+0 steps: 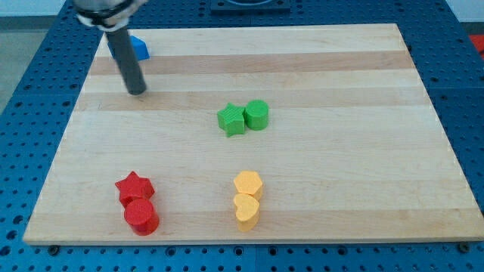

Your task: Push the red star towards top center

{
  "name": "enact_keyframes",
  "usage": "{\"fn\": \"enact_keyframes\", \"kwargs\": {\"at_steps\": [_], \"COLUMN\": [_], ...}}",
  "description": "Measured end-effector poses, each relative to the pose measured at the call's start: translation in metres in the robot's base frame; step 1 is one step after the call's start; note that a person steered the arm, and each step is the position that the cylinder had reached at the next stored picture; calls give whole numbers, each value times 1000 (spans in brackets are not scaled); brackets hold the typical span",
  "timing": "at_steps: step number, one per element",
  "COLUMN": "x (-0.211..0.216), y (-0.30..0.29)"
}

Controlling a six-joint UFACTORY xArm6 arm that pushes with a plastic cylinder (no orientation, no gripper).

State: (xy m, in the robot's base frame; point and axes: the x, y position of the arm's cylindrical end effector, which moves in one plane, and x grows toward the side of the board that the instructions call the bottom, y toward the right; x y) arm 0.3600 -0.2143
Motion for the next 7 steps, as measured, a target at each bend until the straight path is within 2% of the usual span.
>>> {"fn": "enact_keyframes", "kwargs": {"at_steps": [2,3,4,5,6,7], "x": [4,23,104,109,160,188], "y": [-3,-4,-27,-27,-28,-28]}}
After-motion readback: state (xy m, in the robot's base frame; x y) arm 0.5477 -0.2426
